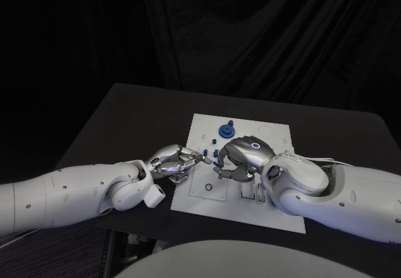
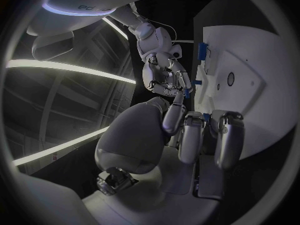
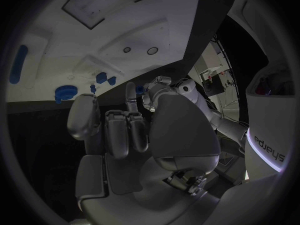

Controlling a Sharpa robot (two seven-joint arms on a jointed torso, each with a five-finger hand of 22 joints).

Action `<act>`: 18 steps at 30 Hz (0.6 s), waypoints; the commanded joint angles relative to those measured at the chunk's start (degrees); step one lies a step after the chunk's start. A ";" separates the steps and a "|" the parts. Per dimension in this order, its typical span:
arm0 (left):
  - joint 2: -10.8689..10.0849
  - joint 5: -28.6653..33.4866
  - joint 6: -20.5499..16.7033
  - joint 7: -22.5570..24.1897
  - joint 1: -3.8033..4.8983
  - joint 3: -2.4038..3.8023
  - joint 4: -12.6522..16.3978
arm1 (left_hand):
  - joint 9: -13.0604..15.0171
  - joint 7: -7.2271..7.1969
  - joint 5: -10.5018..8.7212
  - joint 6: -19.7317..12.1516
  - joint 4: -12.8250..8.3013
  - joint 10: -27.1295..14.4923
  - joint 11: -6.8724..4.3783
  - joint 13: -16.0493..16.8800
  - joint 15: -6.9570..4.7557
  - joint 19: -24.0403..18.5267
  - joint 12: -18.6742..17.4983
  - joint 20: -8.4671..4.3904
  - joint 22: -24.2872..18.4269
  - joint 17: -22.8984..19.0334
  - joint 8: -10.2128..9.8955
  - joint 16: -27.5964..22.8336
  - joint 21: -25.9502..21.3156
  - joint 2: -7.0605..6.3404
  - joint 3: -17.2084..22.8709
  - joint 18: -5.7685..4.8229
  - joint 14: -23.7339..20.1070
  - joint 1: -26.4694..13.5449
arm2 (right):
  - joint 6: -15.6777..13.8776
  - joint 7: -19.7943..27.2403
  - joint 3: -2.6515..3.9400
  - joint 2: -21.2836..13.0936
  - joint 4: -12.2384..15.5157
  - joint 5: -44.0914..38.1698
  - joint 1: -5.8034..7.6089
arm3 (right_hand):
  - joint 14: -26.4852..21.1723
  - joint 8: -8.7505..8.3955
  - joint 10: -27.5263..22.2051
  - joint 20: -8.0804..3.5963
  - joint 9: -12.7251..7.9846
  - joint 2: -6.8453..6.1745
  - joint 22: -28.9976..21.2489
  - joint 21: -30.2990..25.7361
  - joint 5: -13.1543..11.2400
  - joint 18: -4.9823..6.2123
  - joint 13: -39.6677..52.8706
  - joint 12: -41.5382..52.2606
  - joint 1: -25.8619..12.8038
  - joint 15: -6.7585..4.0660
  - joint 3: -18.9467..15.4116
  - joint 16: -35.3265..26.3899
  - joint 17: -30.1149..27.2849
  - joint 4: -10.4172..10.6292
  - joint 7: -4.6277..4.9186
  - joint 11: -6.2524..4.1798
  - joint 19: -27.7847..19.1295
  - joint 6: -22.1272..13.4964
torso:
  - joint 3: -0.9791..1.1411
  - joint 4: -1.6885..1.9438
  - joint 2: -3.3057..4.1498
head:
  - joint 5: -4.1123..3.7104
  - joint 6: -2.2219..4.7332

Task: Assemble the parts on the task board

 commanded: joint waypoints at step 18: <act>0.99 -1.26 2.38 -2.68 -0.17 0.05 -0.83 | -0.14 0.25 -1.20 -1.17 0.07 10.34 -3.41 27.11 -0.26 2.45 13.52 -0.13 13.47 15.05 -1.23 0.15 -0.22 -0.38 1.42 -0.70 5.86 -1.35 | -0.07 2.10 0.03 0.16 0.59 0.60 0.09 | 2.08 0.23 0.51 -0.30 0.08 -0.09 8.82 -0.12 -0.17 -0.65 9.88 -0.22 0.46 -0.38 1.91 -0.39 6.57 -1.71 -0.23 -0.33 -0.08 -0.38 | 0.01 -0.04 0.00 | 0.08 -0.01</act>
